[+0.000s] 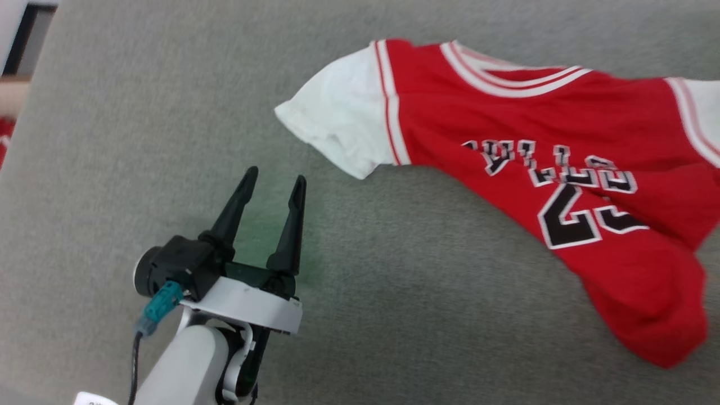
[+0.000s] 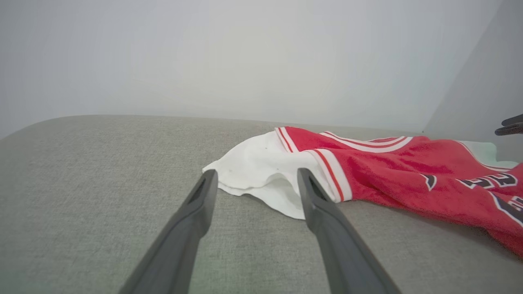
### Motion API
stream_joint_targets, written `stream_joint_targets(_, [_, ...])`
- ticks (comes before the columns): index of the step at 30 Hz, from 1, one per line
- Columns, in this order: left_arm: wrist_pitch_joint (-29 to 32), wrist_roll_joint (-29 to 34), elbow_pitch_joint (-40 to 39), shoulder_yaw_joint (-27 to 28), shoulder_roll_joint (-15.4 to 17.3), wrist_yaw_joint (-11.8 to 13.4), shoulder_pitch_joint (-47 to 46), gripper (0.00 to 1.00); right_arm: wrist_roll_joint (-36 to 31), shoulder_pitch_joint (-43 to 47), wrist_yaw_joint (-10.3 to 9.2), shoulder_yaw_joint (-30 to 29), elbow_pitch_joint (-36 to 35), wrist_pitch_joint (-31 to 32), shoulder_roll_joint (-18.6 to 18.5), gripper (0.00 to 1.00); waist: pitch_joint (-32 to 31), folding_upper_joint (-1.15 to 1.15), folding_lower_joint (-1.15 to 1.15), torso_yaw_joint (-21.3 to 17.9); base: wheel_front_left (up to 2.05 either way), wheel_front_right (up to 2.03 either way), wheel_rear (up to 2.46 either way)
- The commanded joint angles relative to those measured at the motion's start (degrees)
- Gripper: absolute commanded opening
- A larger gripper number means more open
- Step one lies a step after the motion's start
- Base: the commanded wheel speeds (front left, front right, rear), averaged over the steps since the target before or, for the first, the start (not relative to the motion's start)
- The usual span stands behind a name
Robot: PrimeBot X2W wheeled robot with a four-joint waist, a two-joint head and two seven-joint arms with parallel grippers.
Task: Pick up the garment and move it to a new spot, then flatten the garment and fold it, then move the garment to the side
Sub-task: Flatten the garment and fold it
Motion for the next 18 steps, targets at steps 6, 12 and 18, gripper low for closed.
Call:
stream_joint_targets(6, [-0.1, 4.1, 0.0, 4.1, -3.7, -3.9, 0.6, 1.0, 1.1, -8.5, -0.08, 11.8, 0.8, 0.9, -3.2, 1.0, 7.6, 0.0, 0.0, 5.6, 0.0, 0.0, 0.0])
stream_joint_targets(12, [-0.1, 6.6, 0.1, 7.3, -6.4, -7.0, -0.4, 1.0, 4.5, -12.2, -0.06, 23.4, 1.6, 1.4, -3.9, 1.0, 8.4, 0.0, 0.0, 5.2, 0.0, 0.0, 0.0])
stream_joint_targets(18, [-0.1, 8.7, 0.3, 9.1, -7.0, -9.4, -1.7, 1.0, 8.6, -14.8, -0.07, 30.4, 4.0, -0.1, -3.7, 0.0, 8.7, 0.0, 0.0, 4.1, 0.0, 0.0, 0.0])
